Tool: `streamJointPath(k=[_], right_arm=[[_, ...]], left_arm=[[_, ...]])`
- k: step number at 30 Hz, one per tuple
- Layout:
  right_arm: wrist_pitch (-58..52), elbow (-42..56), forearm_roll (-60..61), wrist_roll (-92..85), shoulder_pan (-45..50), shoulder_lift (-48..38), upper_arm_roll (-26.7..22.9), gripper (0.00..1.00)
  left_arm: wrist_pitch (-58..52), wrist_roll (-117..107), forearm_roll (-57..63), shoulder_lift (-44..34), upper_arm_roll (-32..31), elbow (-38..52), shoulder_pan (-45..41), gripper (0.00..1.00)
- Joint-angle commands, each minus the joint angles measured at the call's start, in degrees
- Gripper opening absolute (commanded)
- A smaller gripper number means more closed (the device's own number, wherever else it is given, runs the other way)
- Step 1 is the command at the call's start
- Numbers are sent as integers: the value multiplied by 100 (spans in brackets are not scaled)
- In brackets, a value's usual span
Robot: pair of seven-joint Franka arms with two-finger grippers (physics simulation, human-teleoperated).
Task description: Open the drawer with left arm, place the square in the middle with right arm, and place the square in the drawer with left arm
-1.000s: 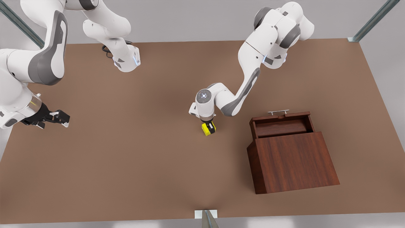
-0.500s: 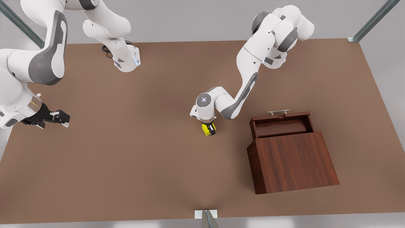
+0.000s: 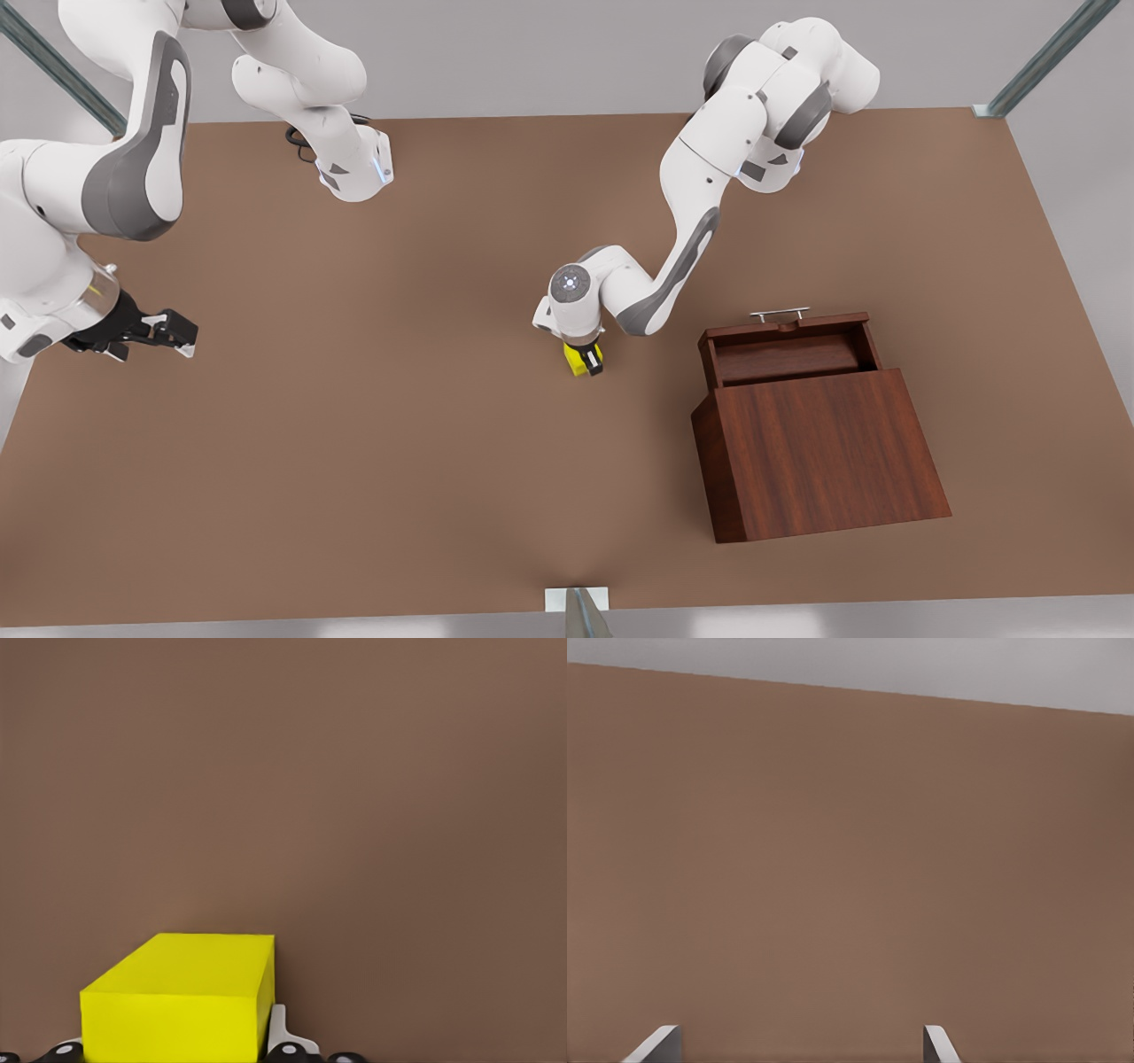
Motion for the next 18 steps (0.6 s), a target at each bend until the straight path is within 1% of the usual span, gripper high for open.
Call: streamJointPath(k=[1, 5, 11, 14, 18], right_arm=[[0, 0, 0, 0, 0, 0, 0, 100], [0, 0, 0, 0, 9, 0, 0, 100], [9, 0, -9, 0, 9, 0, 0, 100], [0, 0, -9, 0, 9, 0, 0, 100], [0, 0, -9, 0, 9, 0, 0, 100]], left_arm=[[-1, 2, -15, 1, 0, 0, 0, 67], [-10, -16, -15, -8, 0, 18, 0, 64], [-107, -60, -76, -227, 0, 79, 0, 64], [-484, -262, -129, -561, -26, 255, 9, 66], [-1363, -174, -692, -1352, 17, 343, 26, 66]])
